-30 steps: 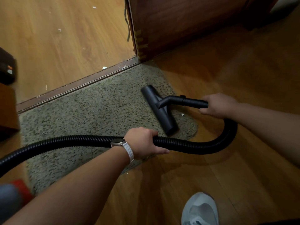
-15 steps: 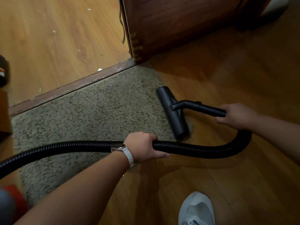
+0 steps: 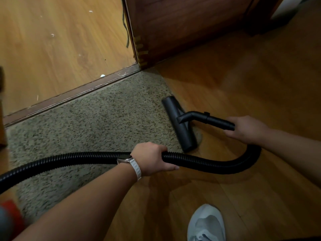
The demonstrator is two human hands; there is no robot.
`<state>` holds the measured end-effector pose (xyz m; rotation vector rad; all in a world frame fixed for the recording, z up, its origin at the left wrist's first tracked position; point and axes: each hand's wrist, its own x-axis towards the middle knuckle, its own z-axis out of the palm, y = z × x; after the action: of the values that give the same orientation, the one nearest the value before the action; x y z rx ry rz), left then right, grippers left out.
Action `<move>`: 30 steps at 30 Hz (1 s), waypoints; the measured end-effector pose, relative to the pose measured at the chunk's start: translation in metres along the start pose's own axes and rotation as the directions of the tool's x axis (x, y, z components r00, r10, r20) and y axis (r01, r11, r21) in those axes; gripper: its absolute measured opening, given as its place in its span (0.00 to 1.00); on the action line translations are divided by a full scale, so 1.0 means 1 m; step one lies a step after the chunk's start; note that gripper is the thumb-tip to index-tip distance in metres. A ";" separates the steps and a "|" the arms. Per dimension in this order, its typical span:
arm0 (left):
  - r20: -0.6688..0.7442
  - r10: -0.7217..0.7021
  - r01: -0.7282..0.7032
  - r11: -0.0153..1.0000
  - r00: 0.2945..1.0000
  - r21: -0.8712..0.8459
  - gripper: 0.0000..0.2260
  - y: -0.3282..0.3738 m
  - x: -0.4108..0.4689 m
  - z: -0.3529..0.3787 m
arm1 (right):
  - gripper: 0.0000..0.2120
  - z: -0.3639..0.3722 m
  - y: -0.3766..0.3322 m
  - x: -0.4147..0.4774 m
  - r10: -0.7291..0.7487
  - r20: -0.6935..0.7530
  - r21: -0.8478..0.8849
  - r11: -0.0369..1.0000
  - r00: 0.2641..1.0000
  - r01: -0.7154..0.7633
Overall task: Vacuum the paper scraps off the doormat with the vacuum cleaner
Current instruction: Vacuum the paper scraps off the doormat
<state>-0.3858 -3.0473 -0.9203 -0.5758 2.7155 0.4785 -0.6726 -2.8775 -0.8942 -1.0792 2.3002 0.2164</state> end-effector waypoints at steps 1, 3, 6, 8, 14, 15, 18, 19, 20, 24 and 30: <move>0.005 0.008 -0.008 1.000 1.000 0.005 0.26 -0.001 0.000 -0.001 | 0.15 0.001 -0.007 0.002 -0.041 0.013 -0.050 0.998 0.999 0.042; 0.026 0.020 -0.020 1.000 0.999 0.015 0.26 -0.003 -0.002 -0.003 | 0.15 0.004 -0.026 0.006 -0.138 0.058 -0.134 0.980 0.989 0.145; 0.062 0.016 -0.017 1.000 0.998 0.015 0.26 -0.009 -0.008 -0.001 | 0.12 0.005 -0.045 0.013 -0.221 0.089 -0.166 0.958 0.971 0.233; 0.069 0.012 -0.013 1.000 0.998 0.017 0.26 -0.010 -0.009 0.000 | 0.10 0.004 -0.048 0.016 -0.230 0.089 -0.169 0.955 0.969 0.242; 0.094 0.034 -0.034 0.999 0.995 0.005 0.25 -0.019 -0.017 0.005 | 0.12 0.007 -0.047 0.015 -0.215 0.090 -0.120 0.967 0.972 0.225; 0.102 0.034 -0.035 0.999 0.994 0.003 0.26 -0.022 -0.021 0.007 | 0.12 0.006 -0.050 0.016 -0.220 0.093 -0.111 0.967 0.971 0.230; 0.142 0.032 -0.033 0.999 0.989 0.006 0.30 -0.033 -0.035 0.013 | 0.12 0.006 -0.069 0.020 -0.254 0.099 -0.105 0.959 0.962 0.264; 0.151 0.031 -0.034 0.999 0.988 0.013 0.31 -0.038 -0.041 0.014 | 0.13 0.007 -0.078 0.022 -0.271 0.105 -0.117 0.952 0.957 0.283; 0.155 0.025 -0.028 0.999 0.988 0.020 0.31 -0.044 -0.047 0.015 | 0.13 0.009 -0.090 0.025 -0.290 0.115 -0.131 0.944 0.950 0.304; 0.134 -0.028 0.021 0.998 0.991 0.051 0.30 -0.080 -0.069 0.012 | 0.09 0.011 -0.139 0.034 -0.354 0.153 -0.148 0.915 0.923 0.375; 0.069 -0.091 0.081 0.988 0.993 0.131 0.29 -0.128 -0.092 -0.006 | 0.07 0.009 -0.216 0.044 -0.481 0.143 -0.231 0.833 0.865 0.502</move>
<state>-0.2520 -3.1295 -0.9130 -0.6244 2.6144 0.2955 -0.5297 -3.0452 -0.9058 -1.7265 1.8746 0.3543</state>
